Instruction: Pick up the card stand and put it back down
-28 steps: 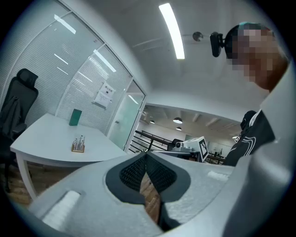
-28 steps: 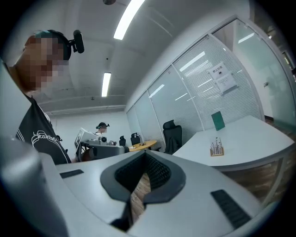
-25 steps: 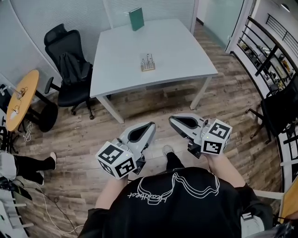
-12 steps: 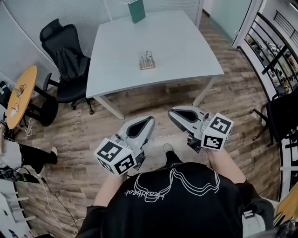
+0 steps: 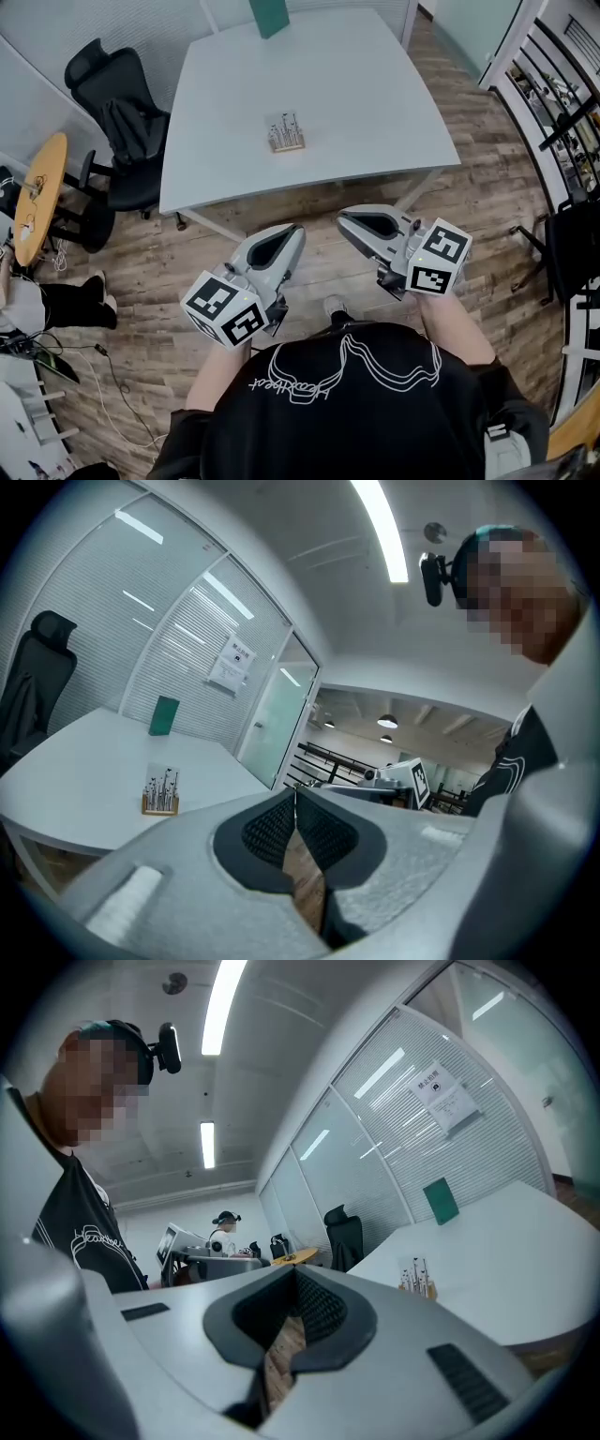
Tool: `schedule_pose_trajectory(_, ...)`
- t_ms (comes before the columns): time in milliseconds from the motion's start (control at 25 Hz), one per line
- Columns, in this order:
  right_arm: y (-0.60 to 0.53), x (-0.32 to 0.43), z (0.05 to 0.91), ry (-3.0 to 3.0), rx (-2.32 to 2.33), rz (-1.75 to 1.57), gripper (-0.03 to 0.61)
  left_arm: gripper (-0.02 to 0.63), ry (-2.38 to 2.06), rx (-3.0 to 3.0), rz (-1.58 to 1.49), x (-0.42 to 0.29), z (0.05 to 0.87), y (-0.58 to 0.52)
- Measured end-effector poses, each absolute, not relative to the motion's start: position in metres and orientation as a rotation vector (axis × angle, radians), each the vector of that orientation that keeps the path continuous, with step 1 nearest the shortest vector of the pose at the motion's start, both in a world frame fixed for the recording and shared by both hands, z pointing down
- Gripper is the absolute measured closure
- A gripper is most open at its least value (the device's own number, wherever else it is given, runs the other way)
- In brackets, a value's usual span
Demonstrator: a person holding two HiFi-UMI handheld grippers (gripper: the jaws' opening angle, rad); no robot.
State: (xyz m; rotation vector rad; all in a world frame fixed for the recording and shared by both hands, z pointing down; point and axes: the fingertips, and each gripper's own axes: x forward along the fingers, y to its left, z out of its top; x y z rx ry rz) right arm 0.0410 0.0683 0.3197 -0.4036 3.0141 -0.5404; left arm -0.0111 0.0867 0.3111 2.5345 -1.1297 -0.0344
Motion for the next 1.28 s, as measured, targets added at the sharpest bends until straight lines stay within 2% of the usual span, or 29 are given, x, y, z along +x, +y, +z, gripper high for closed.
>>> schedule_pose_trajectory(400, 0.015, 0.065, 0.292, 3.021, -0.420, -0.370, 0.569, 0.600, -1.156, 2.615, 0.024, -0.002, 0.295, 0.046)
schedule_pose_trajectory(640, 0.003, 0.057, 0.303, 3.079, -0.466, -0.303, 0.569, 0.598, -1.127, 2.627, 0.013, -0.005, 0.303, 0.037)
schedule_pose_trajectory(1120, -0.089, 0.010, 0.349, 3.058, -0.562, -0.509, 0.566, 0.597, -1.151, 2.536, 0.011, -0.069, 0.347, -0.064)
schedule_pose_trajectory(1280, -0.121, -0.001, 0.369, 3.068, -0.618, -0.561, 0.535, 0.595, -1.158, 2.491, 0.058, -0.090, 0.366, -0.097)
